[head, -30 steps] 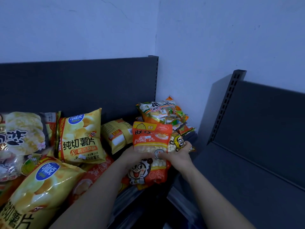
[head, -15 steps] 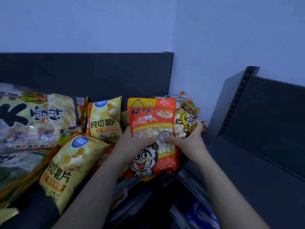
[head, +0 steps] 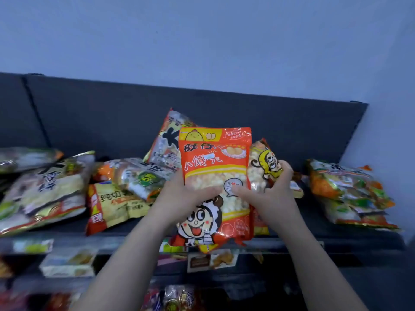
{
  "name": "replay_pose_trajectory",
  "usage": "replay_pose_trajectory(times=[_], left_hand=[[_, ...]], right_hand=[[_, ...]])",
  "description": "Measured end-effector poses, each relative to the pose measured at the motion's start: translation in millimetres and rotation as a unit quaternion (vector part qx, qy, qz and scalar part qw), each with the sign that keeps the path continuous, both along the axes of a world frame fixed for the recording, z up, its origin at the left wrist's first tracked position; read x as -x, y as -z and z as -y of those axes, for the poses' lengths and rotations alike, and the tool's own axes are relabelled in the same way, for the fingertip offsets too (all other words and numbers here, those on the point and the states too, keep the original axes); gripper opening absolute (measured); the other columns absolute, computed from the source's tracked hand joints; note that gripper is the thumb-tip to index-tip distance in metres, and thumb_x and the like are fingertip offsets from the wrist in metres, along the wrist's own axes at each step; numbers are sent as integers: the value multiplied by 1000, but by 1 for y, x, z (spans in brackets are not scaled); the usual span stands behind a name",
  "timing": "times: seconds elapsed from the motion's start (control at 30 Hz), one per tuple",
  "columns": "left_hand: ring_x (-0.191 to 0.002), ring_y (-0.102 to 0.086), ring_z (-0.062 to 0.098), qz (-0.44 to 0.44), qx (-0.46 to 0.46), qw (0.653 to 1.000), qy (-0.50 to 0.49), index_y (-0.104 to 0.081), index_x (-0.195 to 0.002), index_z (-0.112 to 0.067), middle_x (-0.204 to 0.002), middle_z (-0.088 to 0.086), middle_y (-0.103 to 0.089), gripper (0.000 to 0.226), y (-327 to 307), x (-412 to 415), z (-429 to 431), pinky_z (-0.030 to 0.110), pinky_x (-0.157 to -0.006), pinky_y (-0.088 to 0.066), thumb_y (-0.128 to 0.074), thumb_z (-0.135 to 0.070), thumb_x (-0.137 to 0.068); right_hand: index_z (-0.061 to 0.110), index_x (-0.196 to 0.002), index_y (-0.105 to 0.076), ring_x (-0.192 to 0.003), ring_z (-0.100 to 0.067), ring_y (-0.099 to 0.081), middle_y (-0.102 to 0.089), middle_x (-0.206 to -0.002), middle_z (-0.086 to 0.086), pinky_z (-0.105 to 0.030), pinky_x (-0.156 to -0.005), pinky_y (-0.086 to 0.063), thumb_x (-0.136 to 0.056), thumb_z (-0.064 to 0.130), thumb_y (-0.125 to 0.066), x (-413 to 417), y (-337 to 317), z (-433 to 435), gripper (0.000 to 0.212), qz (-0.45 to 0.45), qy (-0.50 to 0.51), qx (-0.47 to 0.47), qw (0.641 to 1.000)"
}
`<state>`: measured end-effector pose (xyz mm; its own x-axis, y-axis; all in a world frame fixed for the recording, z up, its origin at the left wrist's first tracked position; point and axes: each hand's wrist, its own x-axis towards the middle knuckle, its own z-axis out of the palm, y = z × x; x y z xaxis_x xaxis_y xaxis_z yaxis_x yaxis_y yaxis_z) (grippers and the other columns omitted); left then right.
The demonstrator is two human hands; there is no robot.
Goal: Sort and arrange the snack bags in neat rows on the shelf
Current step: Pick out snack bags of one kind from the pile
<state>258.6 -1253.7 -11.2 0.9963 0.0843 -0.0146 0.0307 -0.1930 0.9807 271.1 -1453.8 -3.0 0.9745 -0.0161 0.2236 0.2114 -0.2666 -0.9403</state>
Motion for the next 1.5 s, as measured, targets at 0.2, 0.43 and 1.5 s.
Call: replay_pose_trajectory(times=[0.2,0.43,1.5], left_hand=[[-89,-73,16,-11,6,990,-142,-55,-113,-40,-103,-13,-73,68,2,79,-73,45,-86,-57,-88,-53,-56],[-94,-72,15,10,6,964,-265,-59,-113,-37,-104,-13,-73,67,-4,173,-159,46,-91,-54,-89,-50,-55],[-73,-74,20,-46,34,856,-515,-69,-95,-22,-82,-2,-77,30,16,385,-638,45,-81,-59,-82,-32,-70]], right_hand=[[50,-138,-7,-124,-18,-45,-42,-139,9,-41,-98,-46,-61,37,-90,19,3,-89,114,-36,-137,-3,990],[43,-133,-17,-114,-15,-52,-48,-123,13,-41,-97,-46,-59,34,-91,66,8,-205,106,-43,-264,-8,964],[37,-132,-13,-103,-20,-51,-46,-118,4,-38,-83,-43,-63,32,-90,240,25,-750,104,-99,-404,27,909]])
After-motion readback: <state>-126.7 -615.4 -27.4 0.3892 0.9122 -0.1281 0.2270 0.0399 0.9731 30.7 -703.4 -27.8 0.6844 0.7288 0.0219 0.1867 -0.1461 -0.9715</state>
